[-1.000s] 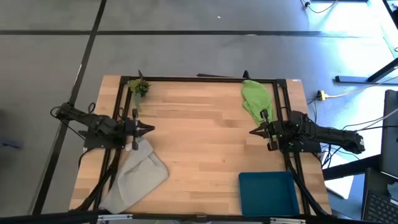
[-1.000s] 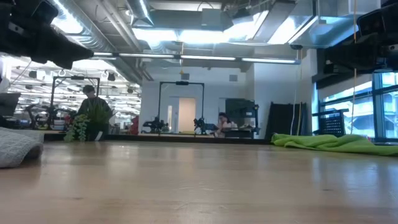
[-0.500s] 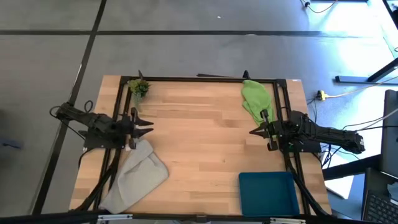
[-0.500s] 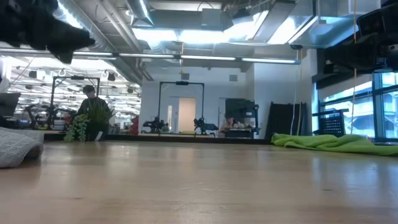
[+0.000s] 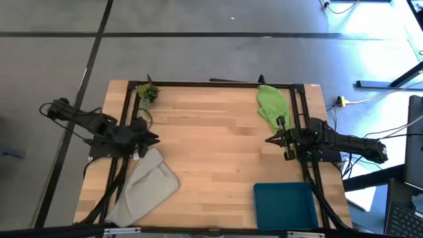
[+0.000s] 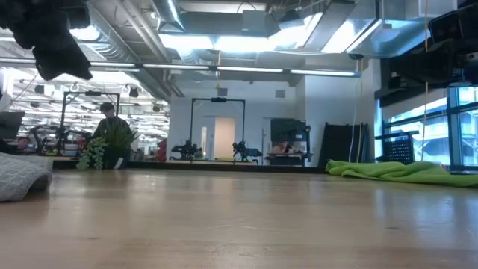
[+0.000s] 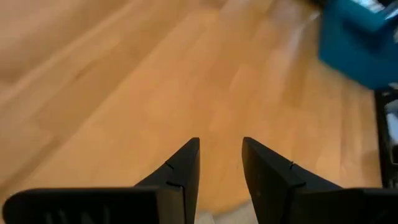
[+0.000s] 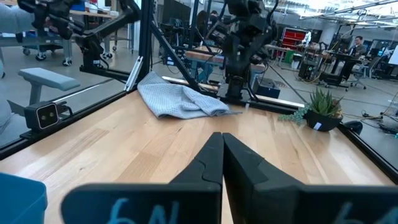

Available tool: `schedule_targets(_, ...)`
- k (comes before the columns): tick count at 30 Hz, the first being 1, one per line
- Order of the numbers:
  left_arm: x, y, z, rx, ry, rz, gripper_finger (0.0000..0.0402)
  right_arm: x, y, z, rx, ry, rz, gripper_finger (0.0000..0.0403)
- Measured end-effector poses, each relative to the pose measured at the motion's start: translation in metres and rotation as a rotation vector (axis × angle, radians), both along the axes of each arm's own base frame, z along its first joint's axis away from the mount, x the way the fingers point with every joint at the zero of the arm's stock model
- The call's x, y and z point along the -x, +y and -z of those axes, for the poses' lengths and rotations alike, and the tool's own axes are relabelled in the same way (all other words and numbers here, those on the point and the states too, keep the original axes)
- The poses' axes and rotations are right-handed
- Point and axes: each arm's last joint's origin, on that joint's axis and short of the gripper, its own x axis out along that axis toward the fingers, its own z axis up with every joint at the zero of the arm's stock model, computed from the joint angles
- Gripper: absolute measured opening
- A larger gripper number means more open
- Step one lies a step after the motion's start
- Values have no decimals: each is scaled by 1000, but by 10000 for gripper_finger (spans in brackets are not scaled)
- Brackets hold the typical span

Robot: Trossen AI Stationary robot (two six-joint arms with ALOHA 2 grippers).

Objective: Roll microfiber towels into tight, uniform cylinder then place into a basket
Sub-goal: Fold the gray towel

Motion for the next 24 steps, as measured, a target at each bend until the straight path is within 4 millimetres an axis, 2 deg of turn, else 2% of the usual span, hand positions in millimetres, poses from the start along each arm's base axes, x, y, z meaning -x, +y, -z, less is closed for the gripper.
schedule_targets(5, -19, -1, -6, 60, 223, -129, 107, 0, 0, -1, 4, -14, 1, 8)
schedule_targets(8, -29, 2, -1, 100, 389, -237, 107, 0, 0, -3, 7, -26, 1, 8)
schedule_targets(16, -59, 17, 31, 271, 739, -349, 107, 0, 0, -3, 6, -32, 0, 8)
schedule_targets(24, -74, 34, 53, 253, 888, -356, 107, 0, 0, -3, 6, -33, 0, 8)
